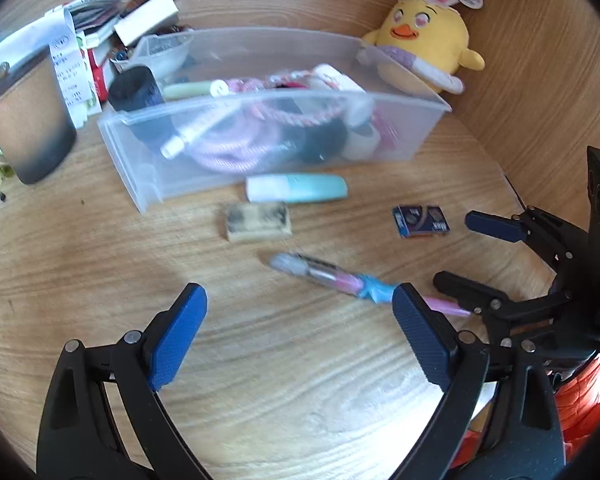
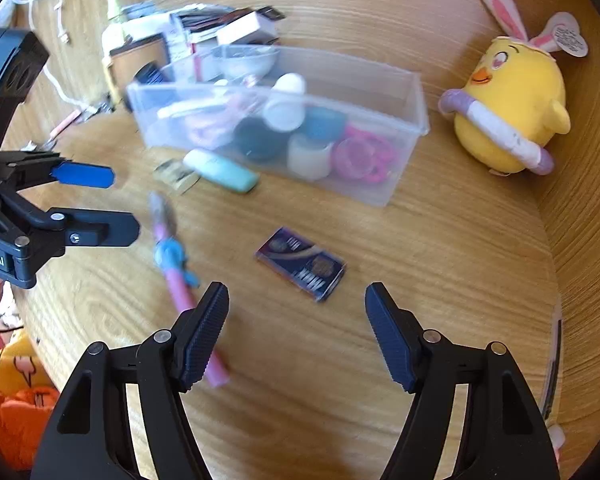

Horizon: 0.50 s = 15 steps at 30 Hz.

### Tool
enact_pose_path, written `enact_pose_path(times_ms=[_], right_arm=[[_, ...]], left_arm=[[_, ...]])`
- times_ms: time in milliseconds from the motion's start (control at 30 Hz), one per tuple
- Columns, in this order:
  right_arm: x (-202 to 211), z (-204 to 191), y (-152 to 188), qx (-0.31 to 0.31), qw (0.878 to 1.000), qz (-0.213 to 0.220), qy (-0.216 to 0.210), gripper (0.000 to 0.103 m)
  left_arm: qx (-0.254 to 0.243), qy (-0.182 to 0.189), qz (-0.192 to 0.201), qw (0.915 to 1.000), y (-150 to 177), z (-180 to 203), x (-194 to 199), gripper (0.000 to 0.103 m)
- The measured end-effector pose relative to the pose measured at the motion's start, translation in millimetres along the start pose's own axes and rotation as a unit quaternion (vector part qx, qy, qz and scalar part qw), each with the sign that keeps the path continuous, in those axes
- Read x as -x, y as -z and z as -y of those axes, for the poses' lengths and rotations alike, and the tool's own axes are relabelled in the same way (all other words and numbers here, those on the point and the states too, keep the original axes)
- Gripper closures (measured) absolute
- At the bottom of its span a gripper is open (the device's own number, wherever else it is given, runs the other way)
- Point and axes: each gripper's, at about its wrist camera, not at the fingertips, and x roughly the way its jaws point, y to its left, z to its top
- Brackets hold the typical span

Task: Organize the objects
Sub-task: 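Open both tools and approach pink-handled tool and blue Max box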

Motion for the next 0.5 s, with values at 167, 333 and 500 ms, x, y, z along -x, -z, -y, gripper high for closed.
enact_pose_path(times_ms=[167,333,500], right_arm=[[2,-20,10,0.020,1.000,-0.001,-0.008,0.035],[6,-37,14,0.038,0.999,0.010,-0.013,0.035],[9,-21,12,0.029,1.000,0.010,0.006,0.035]], left_arm=[[0.002,0.013,-0.015,0.9998,11,8,-5,0.008],[-0.001,-0.002,-0.006,1.0000,17,13,-5,0.008],[-0.013,-0.025,0.009,0.9996,16,20,-9,0.014]])
